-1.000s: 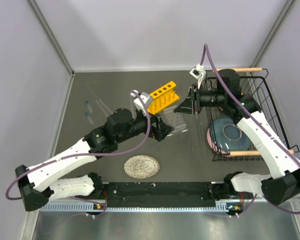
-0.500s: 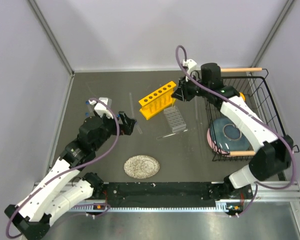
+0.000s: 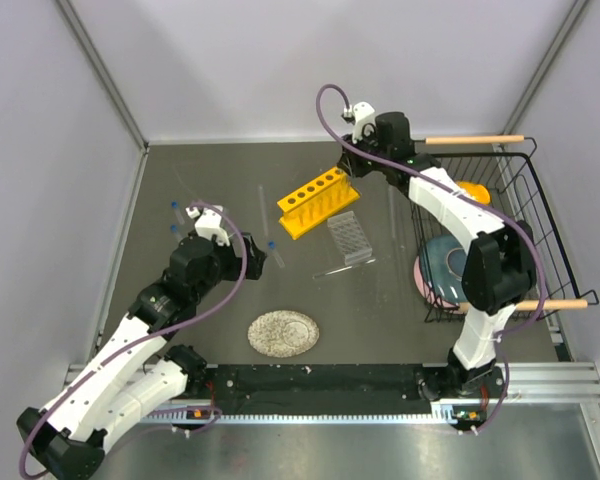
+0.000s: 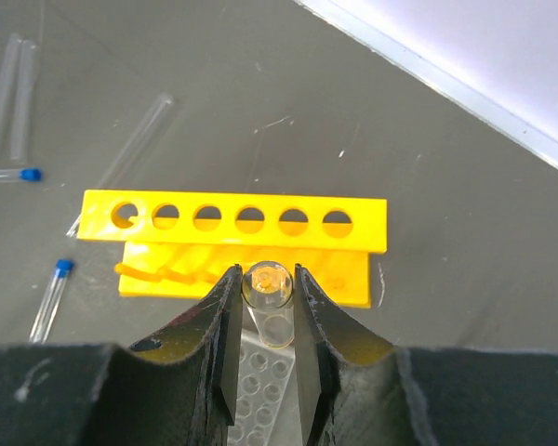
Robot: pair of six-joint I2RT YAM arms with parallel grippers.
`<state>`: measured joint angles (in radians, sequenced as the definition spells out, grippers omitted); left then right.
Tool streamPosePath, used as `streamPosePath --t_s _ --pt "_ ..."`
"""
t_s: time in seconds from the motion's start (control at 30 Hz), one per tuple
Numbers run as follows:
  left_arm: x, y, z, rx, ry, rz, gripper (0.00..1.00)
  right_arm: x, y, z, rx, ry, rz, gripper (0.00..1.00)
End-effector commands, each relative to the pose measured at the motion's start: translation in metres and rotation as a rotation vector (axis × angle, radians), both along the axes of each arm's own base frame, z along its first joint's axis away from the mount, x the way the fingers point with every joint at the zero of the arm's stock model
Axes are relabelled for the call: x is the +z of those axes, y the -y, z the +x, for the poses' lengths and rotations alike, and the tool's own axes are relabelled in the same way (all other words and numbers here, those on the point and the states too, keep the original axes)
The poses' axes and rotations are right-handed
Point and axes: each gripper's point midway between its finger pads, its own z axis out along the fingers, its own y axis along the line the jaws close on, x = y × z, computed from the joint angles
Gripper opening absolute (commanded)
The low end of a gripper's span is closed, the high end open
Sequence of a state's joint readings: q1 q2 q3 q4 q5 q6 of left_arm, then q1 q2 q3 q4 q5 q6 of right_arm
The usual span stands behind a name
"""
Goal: Organize the chemistry lab equipment
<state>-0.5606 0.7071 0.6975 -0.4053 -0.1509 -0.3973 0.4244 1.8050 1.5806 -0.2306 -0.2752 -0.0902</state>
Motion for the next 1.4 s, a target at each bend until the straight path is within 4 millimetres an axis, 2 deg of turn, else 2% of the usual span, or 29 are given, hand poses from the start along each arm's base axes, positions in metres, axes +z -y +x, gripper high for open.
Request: streamPosePath --t_s 0.0,0.13,0.23,0.5,0.7,1.2,1.37 --pt "0.017 -0.005 0.006 0.025 0.044 -0.008 0.99 0.038 0.001 0.032 -0.035 0.152 0.018 0.13" --pt "0.023 -0.008 0.006 0.038 0.036 0.003 0.99 0.039 0.001 0.04 -0.032 0.167 0.03 0.13" --pt "0.03 -0.008 0.006 0.043 0.037 -0.013 0.99 0.027 0.003 0.04 -0.035 0.153 0.031 0.14" --pt "0.036 -0.003 0.005 0.034 0.028 -0.047 0.99 0.016 0.007 0.047 -0.044 0.175 0.035 0.14" --pt "0.033 -0.002 0.006 0.03 0.017 -0.038 0.99 0.007 0.012 0.058 -0.074 0.19 0.026 0.15" --pt "0.025 0.002 0.009 0.014 0.004 -0.032 0.99 -0.026 0.014 0.061 -0.091 0.132 0.008 0.15" --pt "0.025 0.003 0.01 0.01 0.004 -0.032 0.99 -0.031 0.018 0.062 -0.104 0.133 -0.001 0.15"
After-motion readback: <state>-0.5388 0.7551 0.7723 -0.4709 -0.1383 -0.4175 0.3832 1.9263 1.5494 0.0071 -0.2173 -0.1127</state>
